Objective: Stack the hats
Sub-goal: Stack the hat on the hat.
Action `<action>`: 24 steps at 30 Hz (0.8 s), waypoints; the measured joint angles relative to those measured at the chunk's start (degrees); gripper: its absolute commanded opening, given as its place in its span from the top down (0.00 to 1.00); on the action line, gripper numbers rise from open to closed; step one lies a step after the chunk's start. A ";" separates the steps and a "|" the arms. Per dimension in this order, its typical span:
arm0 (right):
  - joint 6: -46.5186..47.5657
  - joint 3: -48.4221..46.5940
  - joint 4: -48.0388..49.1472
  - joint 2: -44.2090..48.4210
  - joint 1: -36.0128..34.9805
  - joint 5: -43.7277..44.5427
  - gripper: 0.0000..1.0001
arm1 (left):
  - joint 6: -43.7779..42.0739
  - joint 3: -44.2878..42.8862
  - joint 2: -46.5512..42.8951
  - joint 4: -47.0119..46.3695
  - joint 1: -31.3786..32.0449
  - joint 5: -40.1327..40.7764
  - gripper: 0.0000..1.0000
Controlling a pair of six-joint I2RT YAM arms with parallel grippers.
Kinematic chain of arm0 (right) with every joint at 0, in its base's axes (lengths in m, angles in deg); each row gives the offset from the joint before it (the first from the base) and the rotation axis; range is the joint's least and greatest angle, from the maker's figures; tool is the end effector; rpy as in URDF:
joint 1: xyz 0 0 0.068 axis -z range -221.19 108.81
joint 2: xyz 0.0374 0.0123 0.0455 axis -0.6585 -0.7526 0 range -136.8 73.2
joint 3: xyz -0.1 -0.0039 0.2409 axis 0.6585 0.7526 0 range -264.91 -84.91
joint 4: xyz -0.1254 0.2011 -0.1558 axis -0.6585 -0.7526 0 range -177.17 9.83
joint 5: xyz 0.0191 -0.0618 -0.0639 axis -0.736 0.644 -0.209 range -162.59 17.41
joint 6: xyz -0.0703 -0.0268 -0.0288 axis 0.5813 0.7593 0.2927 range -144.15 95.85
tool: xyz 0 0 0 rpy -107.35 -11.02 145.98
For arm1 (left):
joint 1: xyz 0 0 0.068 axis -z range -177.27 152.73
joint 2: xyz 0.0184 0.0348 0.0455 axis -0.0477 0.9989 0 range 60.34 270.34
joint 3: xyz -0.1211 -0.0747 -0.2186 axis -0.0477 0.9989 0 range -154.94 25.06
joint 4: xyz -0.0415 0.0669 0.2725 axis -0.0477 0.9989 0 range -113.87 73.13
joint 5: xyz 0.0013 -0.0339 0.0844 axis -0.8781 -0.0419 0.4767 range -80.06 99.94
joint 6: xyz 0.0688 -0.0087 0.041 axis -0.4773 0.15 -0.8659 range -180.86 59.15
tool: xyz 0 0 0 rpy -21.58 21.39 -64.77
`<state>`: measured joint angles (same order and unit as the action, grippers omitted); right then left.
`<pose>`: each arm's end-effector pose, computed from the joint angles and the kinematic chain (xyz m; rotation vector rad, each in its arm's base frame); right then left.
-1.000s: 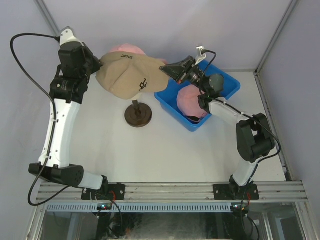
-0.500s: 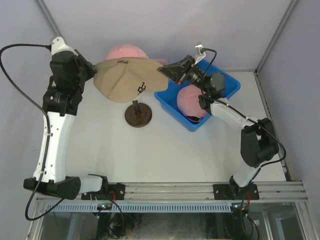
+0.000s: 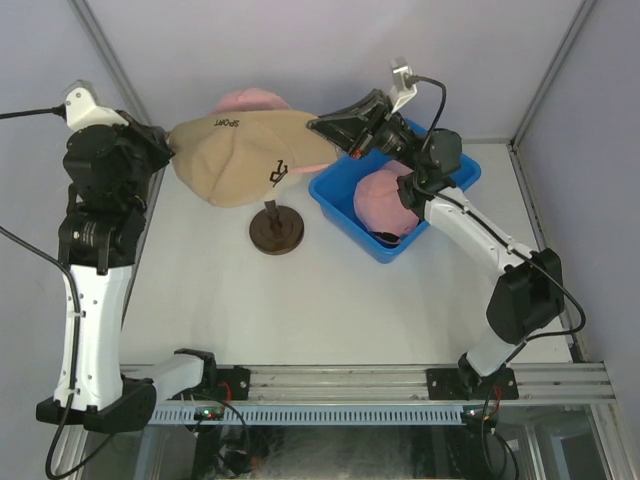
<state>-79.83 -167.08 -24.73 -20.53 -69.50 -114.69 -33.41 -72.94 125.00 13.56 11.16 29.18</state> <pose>0.3319 0.2318 0.4567 -0.5570 1.0283 1.6115 0.2439 -0.0130 0.5286 -0.5204 1.5575 -0.2035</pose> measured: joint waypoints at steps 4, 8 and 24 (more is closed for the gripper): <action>0.35 -7.91 -1.03 -2.36 0.28 -0.83 1.00 | 0.02 -2.40 1.14 -0.39 0.00 -0.20 0.98; 0.44 -15.91 -0.98 -8.02 1.73 -1.09 1.00 | -0.04 -5.70 4.70 -1.18 0.00 0.31 0.94; -1.36 -31.15 0.52 -24.22 5.51 3.54 1.00 | -1.14 -8.31 16.85 -1.77 -3.91 6.10 0.84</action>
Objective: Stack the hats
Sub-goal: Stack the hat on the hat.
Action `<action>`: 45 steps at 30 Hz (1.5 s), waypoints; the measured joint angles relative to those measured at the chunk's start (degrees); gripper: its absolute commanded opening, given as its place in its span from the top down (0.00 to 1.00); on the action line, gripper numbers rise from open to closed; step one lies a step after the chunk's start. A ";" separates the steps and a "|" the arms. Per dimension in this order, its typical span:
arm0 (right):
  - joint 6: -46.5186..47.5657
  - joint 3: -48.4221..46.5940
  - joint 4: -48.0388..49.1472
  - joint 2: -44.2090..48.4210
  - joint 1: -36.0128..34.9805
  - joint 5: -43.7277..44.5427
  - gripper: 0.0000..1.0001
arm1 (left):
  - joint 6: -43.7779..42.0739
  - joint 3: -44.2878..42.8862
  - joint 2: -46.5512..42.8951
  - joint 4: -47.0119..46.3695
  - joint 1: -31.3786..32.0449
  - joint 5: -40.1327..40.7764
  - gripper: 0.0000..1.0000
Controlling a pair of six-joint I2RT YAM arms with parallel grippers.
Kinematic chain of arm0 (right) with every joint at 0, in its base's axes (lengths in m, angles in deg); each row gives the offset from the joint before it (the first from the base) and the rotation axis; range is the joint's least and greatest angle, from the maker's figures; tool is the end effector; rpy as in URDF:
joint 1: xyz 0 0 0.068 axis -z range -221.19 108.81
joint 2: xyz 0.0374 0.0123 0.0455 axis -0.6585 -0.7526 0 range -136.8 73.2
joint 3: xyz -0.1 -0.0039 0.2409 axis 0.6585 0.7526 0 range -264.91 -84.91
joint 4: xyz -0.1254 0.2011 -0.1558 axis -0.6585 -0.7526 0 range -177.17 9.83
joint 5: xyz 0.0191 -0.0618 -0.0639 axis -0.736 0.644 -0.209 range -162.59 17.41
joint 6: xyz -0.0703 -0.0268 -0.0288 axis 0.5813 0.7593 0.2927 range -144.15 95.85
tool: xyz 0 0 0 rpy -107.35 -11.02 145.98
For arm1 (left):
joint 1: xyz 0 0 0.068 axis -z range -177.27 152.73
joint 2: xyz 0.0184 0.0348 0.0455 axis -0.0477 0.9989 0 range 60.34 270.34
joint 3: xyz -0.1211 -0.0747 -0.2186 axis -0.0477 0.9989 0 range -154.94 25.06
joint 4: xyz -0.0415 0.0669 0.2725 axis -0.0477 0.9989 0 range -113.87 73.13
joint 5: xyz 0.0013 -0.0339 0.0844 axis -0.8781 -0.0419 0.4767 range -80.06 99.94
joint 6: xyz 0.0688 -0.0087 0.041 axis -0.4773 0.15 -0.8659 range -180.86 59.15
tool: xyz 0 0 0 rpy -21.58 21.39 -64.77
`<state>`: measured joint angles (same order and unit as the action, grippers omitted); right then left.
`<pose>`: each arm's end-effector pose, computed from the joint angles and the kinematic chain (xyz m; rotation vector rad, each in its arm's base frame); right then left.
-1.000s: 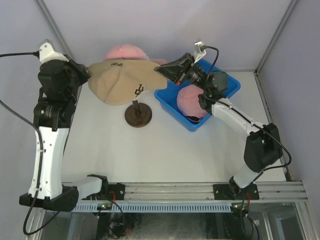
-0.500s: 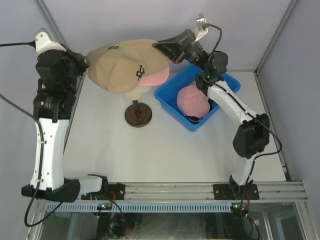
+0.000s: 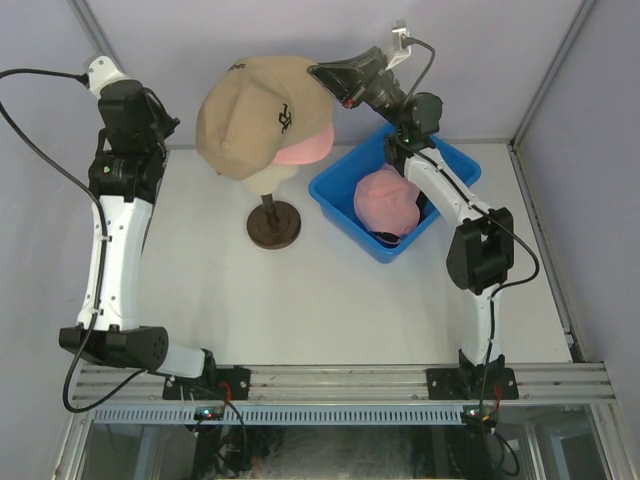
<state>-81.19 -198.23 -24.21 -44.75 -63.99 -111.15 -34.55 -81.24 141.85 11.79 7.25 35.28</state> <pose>0.4356 0.2302 0.4742 -0.4747 0.9002 1.5114 0.3374 0.0032 0.5036 -0.6362 1.6218 -0.0048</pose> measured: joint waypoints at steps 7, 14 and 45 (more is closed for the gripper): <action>-0.42 -1.62 0.02 -3.19 -0.15 1.92 1.00 | 0.04 0.81 0.15 -3.65 -0.85 -1.11 0.72; -0.90 -1.60 0.26 -6.08 -0.17 3.67 1.00 | 0.70 10.86 -4.92 -9.51 -1.49 -5.97 0.59; -1.07 10.54 4.33 -6.54 -0.96 8.98 1.00 | 11.30 29.75 -13.25 -27.12 -9.05 -33.59 0.56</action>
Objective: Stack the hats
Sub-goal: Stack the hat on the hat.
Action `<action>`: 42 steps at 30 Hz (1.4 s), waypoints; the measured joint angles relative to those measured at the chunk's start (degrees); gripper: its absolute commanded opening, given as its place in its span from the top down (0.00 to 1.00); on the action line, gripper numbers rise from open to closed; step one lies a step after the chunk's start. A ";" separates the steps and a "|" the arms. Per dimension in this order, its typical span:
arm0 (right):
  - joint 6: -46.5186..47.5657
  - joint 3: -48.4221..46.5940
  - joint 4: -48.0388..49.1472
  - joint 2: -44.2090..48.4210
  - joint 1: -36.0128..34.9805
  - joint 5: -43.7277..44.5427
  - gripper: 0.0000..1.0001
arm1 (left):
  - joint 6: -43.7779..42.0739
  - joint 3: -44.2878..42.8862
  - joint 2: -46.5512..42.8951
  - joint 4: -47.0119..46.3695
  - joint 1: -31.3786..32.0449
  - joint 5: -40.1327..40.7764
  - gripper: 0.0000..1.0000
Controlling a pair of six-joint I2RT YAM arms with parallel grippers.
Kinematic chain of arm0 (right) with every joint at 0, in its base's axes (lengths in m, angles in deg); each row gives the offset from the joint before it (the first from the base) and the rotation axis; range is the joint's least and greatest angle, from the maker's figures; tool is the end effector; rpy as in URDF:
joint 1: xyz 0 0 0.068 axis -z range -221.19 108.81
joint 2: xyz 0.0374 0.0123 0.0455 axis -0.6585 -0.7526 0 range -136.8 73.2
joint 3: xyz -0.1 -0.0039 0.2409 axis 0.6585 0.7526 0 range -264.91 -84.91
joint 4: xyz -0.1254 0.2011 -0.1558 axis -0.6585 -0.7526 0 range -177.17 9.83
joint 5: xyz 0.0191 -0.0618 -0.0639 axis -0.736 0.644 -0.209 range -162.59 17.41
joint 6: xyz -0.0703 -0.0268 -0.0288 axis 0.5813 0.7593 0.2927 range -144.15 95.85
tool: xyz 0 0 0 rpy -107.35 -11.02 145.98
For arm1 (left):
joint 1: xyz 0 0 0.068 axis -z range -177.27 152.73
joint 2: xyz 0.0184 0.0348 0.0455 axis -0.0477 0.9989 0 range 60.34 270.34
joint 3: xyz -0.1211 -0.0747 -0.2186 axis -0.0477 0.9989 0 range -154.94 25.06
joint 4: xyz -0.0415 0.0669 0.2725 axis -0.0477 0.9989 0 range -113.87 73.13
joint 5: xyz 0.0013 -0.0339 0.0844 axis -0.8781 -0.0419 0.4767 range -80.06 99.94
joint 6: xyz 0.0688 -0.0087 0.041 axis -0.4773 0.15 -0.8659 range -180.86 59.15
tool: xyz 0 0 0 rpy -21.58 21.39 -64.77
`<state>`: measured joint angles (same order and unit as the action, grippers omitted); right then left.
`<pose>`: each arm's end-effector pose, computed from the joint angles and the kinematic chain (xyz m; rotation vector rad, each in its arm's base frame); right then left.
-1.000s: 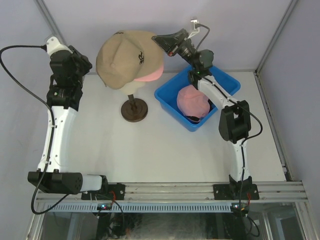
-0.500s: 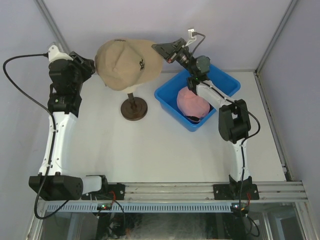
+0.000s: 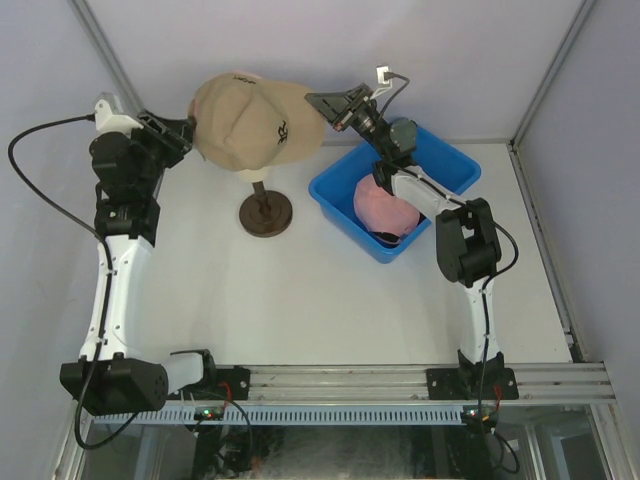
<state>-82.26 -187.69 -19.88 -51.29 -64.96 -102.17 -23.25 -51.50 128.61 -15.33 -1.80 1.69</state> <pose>0.4799 0.2488 0.3612 -0.2239 1.0929 1.5264 0.3268 0.0159 0.4447 -0.4678 1.5337 -0.5637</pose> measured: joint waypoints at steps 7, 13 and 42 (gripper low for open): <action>0.02 0.48 -0.07 0.42 -0.22 0.02 1.00 | 2.86 0.83 1.11 -3.69 0.00 -3.72 0.95; 0.15 1.66 -0.68 1.79 -0.61 -0.04 1.00 | 3.85 1.05 1.66 -4.85 0.00 -5.01 1.00; 2.47 18.05 -5.03 18.23 -7.82 -6.01 1.00 | 3.93 10.86 -16.92 -3.52 0.00 -0.24 0.77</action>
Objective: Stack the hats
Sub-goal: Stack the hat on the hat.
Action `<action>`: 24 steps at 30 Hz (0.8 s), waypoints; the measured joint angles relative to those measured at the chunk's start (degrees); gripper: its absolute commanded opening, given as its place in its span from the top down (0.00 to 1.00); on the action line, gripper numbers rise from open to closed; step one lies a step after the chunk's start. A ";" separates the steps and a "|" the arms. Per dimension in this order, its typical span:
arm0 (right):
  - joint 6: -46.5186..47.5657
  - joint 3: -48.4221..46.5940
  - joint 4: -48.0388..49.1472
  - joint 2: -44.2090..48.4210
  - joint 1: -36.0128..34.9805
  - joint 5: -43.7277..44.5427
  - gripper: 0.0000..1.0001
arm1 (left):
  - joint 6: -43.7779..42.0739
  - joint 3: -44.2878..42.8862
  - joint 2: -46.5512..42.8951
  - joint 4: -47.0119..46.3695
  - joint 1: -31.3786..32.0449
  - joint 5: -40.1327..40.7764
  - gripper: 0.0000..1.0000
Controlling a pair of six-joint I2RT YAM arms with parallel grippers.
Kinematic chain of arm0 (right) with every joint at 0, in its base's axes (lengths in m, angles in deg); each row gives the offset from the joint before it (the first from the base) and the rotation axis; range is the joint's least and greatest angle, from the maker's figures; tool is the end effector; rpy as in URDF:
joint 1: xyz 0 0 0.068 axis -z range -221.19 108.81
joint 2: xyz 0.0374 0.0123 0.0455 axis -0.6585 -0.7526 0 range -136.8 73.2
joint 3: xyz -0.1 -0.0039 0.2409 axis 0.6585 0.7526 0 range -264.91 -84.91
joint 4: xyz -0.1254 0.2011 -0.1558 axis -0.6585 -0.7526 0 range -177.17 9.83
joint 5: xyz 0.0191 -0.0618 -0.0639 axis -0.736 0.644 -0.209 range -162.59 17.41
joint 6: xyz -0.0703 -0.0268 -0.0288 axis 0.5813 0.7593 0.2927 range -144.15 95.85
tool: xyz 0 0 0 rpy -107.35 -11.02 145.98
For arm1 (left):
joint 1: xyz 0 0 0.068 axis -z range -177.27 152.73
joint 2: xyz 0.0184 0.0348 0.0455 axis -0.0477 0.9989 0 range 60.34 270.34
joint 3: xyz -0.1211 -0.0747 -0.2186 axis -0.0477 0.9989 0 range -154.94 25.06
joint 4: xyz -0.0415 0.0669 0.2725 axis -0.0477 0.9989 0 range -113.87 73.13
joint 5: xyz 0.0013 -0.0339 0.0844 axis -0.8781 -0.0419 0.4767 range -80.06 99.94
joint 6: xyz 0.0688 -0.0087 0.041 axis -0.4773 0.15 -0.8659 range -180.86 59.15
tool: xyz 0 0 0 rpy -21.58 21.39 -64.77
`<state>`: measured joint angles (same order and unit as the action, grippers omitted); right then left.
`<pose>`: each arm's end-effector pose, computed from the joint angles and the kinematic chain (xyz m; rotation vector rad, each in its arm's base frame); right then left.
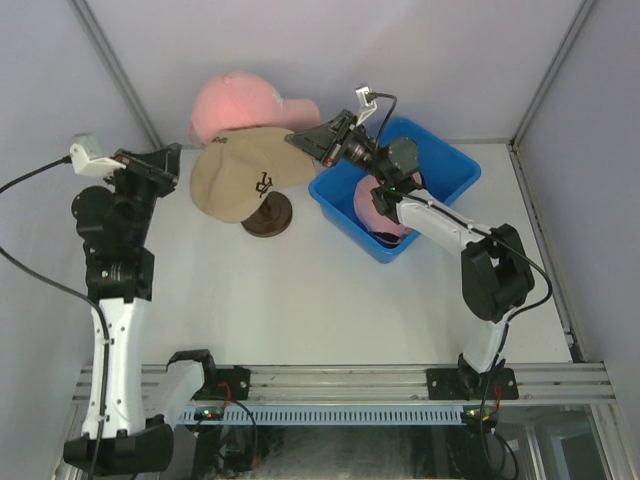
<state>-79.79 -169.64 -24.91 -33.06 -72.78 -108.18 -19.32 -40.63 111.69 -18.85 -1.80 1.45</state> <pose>0.3800 0.2812 0.3849 -0.4100 1.1933 1.6470 0.2493 0.0094 0.4578 -0.4460 1.3696 -0.6371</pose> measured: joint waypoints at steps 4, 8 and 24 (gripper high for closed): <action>0.17 3.67 0.11 3.54 -1.27 -0.42 1.00 | -0.07 1.16 -4.55 0.42 0.00 0.70 0.73; 0.28 8.61 1.42 7.19 -2.45 -0.37 1.00 | 0.04 3.76 -8.26 0.66 0.00 0.70 0.67; 0.39 31.39 7.54 27.54 -3.52 2.82 1.00 | 3.06 22.16 -26.80 -0.17 0.00 -10.10 0.40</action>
<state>-79.40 -138.25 -17.37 -5.52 -76.30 -105.36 -16.26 -18.47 84.89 -19.02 -1.80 -8.65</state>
